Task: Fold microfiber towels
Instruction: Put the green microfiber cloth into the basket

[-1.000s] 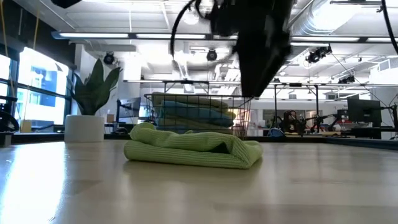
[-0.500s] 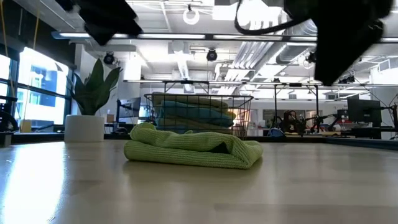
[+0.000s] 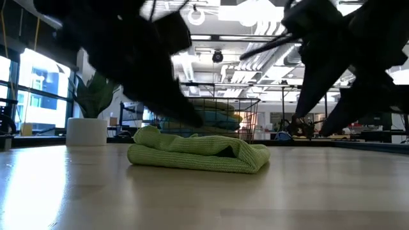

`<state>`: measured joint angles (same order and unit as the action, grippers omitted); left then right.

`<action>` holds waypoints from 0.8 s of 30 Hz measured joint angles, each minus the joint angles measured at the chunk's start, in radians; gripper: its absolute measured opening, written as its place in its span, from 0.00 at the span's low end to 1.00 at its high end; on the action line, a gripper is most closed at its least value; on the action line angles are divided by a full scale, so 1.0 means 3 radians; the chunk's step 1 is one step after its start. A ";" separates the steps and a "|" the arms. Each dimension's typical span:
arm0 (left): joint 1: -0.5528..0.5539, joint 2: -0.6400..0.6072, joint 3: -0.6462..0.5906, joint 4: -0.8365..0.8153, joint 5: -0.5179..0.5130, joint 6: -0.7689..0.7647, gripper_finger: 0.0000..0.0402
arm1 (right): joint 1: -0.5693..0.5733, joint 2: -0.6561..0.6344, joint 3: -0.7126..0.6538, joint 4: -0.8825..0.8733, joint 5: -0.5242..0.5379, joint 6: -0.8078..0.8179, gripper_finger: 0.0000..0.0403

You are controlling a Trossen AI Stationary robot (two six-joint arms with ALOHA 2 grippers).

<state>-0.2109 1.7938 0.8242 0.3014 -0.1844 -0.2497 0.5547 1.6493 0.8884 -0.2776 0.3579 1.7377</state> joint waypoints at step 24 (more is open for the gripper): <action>0.0289 0.0543 0.0019 0.0111 0.0214 0.0340 0.29 | -0.0485 0.0173 -0.0479 0.0971 0.0164 0.0924 0.56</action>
<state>-0.1242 1.9568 0.8299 0.3347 -0.1204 -0.1478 0.4093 1.7014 0.7446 0.0137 0.4070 2.0150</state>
